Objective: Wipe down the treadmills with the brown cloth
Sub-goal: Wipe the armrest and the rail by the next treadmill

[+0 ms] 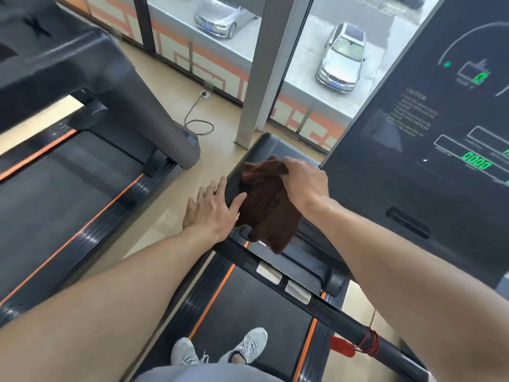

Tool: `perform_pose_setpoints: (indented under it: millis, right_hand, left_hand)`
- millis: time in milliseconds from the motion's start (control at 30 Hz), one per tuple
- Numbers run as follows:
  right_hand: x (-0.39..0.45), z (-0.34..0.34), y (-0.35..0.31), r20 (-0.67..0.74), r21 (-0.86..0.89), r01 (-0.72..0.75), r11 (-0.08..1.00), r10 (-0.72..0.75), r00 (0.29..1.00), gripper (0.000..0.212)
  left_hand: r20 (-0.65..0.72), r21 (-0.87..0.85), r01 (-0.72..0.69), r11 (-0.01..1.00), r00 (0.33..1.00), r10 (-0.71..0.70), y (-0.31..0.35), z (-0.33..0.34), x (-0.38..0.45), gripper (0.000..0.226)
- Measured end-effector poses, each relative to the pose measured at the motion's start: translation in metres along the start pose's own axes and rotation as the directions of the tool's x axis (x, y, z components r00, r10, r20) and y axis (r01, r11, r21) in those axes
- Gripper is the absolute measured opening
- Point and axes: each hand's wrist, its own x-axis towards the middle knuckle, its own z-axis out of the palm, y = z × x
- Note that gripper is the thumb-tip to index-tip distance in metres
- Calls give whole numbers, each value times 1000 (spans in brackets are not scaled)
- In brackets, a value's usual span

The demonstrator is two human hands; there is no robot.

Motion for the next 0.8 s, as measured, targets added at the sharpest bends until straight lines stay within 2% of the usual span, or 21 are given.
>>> perform_pose_setpoints:
  millis: [33,67,133,167,233,300,400,500,633,800]
  right_hand:
    - [13,-7,1,-53,-1,-20,1000,20,998,24]
    - [25,-13,1,-56,-35,-67,997,65,996,39]
    - [45,-15,3,68,-172,-173,970,187,980,91]
    - [51,-9,3,124,-200,-162,966,189,974,103]
    - [51,14,4,267,-168,-9,986,55,962,95]
    - [41,43,5,354,-41,74,996,-55,934,81]
    - [46,70,9,266,4,53,999,-52,963,75]
    - [76,74,10,184,-15,70,997,-66,981,71]
    - [120,77,1,136,12,47,999,-48,990,64]
    - [130,82,-4,14,71,18,997,-19,1000,52]
  left_hand:
    - [-10,40,20,999,1000,-20,2,-1,2,84]
    - [-16,79,47,996,999,-46,6,-2,6,81]
    - [-9,94,105,990,994,-104,19,-9,19,74]
    - [2,48,137,989,991,-137,27,-12,28,72]
    - [23,-69,206,976,979,-205,38,-12,47,69]
    - [29,-107,224,969,975,-222,42,-7,60,68]
    - [-26,-98,209,973,977,-212,42,0,65,73]
    - [-23,-127,215,968,975,-220,40,0,66,77]
    - [-61,-112,196,974,977,-204,41,1,69,73]
    - [-88,-49,209,977,973,-212,46,3,70,67]
